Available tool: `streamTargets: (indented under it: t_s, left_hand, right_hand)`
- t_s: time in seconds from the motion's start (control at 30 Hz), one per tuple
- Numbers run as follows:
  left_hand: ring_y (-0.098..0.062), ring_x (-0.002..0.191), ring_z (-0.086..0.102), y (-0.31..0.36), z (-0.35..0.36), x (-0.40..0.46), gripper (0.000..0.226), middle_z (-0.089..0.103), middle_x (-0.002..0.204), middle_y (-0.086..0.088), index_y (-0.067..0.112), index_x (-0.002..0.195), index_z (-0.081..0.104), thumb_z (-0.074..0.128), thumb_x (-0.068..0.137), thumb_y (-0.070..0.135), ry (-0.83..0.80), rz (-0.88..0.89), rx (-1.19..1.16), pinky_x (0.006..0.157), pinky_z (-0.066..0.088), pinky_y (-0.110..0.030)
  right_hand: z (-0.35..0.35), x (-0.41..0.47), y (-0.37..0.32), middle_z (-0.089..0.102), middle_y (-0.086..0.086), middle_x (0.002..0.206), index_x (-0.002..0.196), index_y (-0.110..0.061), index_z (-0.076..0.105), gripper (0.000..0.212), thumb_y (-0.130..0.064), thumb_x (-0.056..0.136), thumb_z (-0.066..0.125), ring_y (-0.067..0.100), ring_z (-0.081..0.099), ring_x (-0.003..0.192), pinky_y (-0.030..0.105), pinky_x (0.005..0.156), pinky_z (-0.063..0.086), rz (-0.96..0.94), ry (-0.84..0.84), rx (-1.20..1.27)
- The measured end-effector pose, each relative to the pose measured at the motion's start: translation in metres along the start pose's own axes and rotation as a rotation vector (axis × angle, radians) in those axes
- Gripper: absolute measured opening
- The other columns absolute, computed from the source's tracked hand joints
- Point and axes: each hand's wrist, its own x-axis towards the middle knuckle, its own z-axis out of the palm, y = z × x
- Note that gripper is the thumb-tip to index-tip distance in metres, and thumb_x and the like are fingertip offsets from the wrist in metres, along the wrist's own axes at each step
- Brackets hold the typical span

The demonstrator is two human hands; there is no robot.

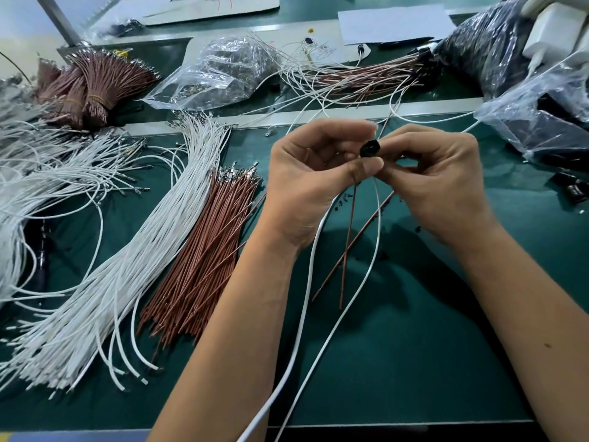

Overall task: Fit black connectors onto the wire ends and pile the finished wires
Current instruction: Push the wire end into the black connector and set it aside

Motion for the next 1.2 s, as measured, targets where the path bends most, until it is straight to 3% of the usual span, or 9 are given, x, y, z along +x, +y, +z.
streamTargets:
  t_s: [0.17, 0.3, 0.43, 0.73, 1.03, 1.2]
  left_hand:
    - [-0.012, 0.087, 0.068, 0.0027, -0.0017, -0.0002, 0.036, 0.072, 0.098, -0.006, 0.005, 0.092, 0.07, 0.074, 0.07, -0.023, 0.022, -0.004, 0.051, 0.084, 0.055, -0.023]
    - [-0.014, 0.079, 0.069, 0.0018, -0.0022, 0.0001, 0.035, 0.073, 0.083, -0.005, 0.003, 0.089, 0.069, 0.074, 0.068, -0.025, 0.02, 0.019, 0.063, 0.078, 0.056, -0.025]
    - [-0.013, 0.078, 0.07, 0.0005, -0.0014, -0.0003, 0.036, 0.074, 0.082, -0.004, 0.003, 0.087, 0.069, 0.072, 0.067, -0.027, 0.032, 0.036, 0.035, 0.077, 0.056, -0.024]
    - [-0.013, 0.077, 0.07, 0.001, 0.0017, -0.0022, 0.034, 0.074, 0.08, -0.004, 0.003, 0.082, 0.07, 0.072, 0.066, -0.027, 0.027, 0.052, 0.015, 0.076, 0.056, -0.024]
    - [-0.014, 0.077, 0.071, -0.0006, 0.0043, -0.0025, 0.036, 0.075, 0.081, -0.005, 0.008, 0.078, 0.074, 0.071, 0.067, -0.026, 0.039, 0.042, -0.037, 0.076, 0.058, -0.026]
    - [-0.015, 0.075, 0.07, -0.0013, 0.0056, -0.0034, 0.035, 0.074, 0.079, -0.007, 0.006, 0.079, 0.074, 0.07, 0.068, -0.027, 0.067, 0.031, -0.052, 0.077, 0.058, -0.028]
  right_hand:
    - [-0.0013, -0.0002, 0.0009, 0.072, 0.013, 0.089, 0.094, -0.01, 0.076, 0.012, -0.009, 0.084, 0.083, 0.021, 0.067, 0.08, 0.03, 0.068, 0.055, 0.01, 0.019, -0.019]
    - [-0.0006, -0.0006, -0.0001, 0.072, 0.009, 0.086, 0.093, -0.013, 0.076, 0.013, -0.007, 0.084, 0.083, 0.016, 0.066, 0.078, 0.027, 0.068, 0.055, 0.009, 0.025, -0.033]
    - [0.001, -0.0003, -0.0002, 0.071, 0.005, 0.085, 0.092, -0.012, 0.076, 0.011, -0.007, 0.085, 0.082, 0.01, 0.065, 0.076, 0.019, 0.067, 0.05, -0.006, 0.025, -0.064]
    - [0.0007, -0.0002, 0.0034, 0.072, 0.014, 0.084, 0.088, -0.01, 0.074, 0.007, -0.012, 0.087, 0.081, 0.017, 0.065, 0.076, 0.029, 0.069, 0.051, -0.036, 0.004, -0.09]
    - [-0.0001, -0.0005, 0.0072, 0.072, 0.011, 0.082, 0.087, -0.012, 0.074, 0.007, -0.012, 0.087, 0.081, 0.013, 0.066, 0.075, 0.025, 0.07, 0.051, -0.03, -0.015, -0.057]
    - [0.0014, -0.0014, 0.0095, 0.071, 0.007, 0.079, 0.083, -0.011, 0.074, 0.01, -0.015, 0.087, 0.082, 0.017, 0.065, 0.073, 0.03, 0.068, 0.051, -0.004, -0.025, -0.076]
